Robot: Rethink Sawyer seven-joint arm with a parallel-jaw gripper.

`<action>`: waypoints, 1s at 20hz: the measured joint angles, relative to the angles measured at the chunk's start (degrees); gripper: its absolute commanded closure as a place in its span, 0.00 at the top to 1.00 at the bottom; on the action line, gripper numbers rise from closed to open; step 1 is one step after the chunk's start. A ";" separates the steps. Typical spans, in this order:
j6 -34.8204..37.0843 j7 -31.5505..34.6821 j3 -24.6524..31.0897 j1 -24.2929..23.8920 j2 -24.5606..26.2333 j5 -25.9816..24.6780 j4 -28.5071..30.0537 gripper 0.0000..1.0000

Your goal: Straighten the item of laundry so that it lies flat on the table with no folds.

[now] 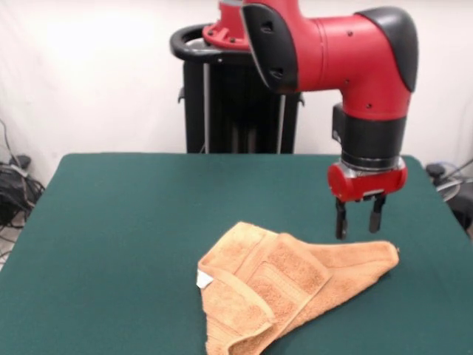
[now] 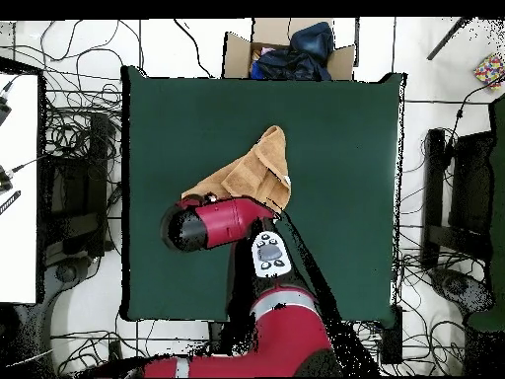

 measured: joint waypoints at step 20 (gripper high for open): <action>0.01 0.00 -3.31 0.04 -2.04 3.61 -3.03 1.00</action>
